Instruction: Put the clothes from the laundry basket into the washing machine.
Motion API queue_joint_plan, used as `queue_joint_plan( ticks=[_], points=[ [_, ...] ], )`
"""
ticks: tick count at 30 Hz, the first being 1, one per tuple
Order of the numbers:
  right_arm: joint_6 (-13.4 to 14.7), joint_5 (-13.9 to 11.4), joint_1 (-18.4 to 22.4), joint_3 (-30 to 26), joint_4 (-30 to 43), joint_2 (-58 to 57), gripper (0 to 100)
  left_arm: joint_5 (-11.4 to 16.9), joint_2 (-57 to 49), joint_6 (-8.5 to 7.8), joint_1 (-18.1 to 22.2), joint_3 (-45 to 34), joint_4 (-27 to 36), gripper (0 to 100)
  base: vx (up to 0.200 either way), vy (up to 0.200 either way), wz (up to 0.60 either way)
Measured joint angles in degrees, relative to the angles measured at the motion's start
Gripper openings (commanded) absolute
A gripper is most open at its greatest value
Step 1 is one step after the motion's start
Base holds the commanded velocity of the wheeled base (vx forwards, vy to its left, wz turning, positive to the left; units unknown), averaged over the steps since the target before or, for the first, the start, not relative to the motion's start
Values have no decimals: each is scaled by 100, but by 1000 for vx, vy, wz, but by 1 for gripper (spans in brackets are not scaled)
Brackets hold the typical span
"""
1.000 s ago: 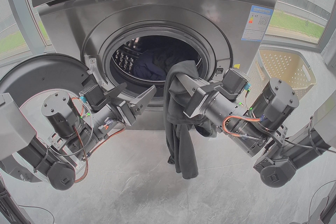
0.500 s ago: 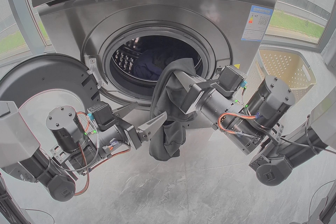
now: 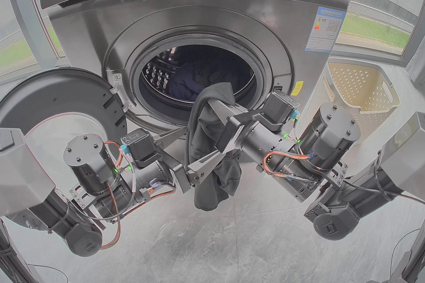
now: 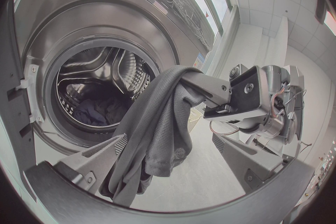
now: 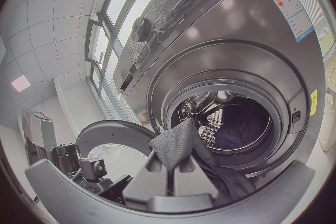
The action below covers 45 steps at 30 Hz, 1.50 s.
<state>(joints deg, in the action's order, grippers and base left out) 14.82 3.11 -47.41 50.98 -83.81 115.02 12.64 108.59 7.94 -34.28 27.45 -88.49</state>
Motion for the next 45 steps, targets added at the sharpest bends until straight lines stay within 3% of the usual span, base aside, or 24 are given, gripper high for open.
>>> queue_joint_plan(
  ticks=[5, 6, 12, 21, 22, 27, 32, 39, 45],
  points=[
    [1, 0, -20, 4, -18, 9, 0, -116, 282, -239, 20, 336, 2, 100, 0, 0, 0],
    [1, 0, -22, 0, -18, 9, 0, -169, 354, -266, 24, 449, 0, 0, 0, 0, 0],
    [1, 0, -60, -32, -41, -2, 0, -485, 701, -307, 66, 992, 2, 0, 0, 0, 0],
    [4, -2, -96, -35, -49, 2, 0, -507, 824, -304, 83, 1135, -2, 0, 0, 0, 0],
    [4, 1, -99, -38, -49, 2, 100, -507, 824, -304, 83, 1133, -2, 0, 0, 0, 0],
    [-5, -7, -145, -137, -68, 0, 100, -561, 794, -305, 118, 1102, 0, 0, 0, 0, 0],
    [-54, -49, -182, -603, -79, -79, 100, -649, 678, -268, 291, 1080, 11, 0, 0, 0, 0],
    [-207, -148, -85, -1626, -68, -267, 100, -688, 185, 189, 518, 1011, 4, 0, 0, 0, 0],
    [-282, -205, 61, -1972, -11, -278, 100, -701, -173, 265, 562, 1014, 2, 0, 0, 0, 0]
  ],
)
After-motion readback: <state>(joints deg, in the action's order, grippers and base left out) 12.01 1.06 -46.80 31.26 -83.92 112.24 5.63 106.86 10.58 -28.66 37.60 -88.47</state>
